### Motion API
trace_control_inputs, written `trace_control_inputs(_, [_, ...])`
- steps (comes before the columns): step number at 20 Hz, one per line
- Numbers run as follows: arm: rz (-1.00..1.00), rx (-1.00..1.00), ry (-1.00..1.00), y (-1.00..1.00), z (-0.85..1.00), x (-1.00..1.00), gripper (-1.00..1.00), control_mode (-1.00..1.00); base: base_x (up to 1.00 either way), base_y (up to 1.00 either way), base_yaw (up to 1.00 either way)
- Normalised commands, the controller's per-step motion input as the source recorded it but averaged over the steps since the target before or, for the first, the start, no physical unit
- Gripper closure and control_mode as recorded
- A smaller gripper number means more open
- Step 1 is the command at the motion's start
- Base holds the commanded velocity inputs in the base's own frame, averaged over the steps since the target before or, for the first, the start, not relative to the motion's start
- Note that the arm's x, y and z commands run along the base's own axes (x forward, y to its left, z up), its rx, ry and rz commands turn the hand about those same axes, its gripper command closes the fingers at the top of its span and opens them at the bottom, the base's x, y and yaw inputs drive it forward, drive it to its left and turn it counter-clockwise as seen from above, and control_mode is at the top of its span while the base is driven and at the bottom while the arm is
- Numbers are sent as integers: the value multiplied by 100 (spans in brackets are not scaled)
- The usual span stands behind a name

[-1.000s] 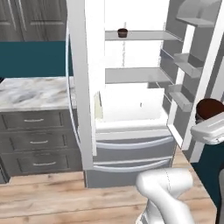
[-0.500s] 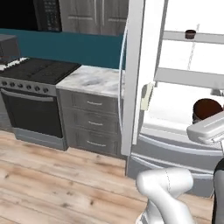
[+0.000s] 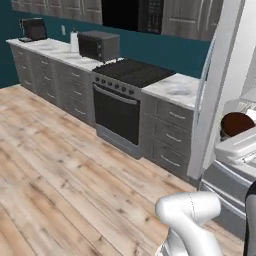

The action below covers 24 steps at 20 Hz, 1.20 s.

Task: Take the cupcakes from the fridge and place them on the empty tray on the dining counter.

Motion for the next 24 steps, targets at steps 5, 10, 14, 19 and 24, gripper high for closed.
trace_control_inputs(5, [0,0,0,0,0,0,100,100,0,0,63])
trace_control_inputs(10, [0,0,0,0,0,0,100,100,12,0,50])
trace_control_inputs(14, [0,0,0,0,0,0,100,100,81,14,29])
trace_control_inputs(19, [0,0,0,0,0,0,100,100,100,47,23])
trace_control_inputs(24, [0,0,0,0,0,0,100,100,100,47,19])
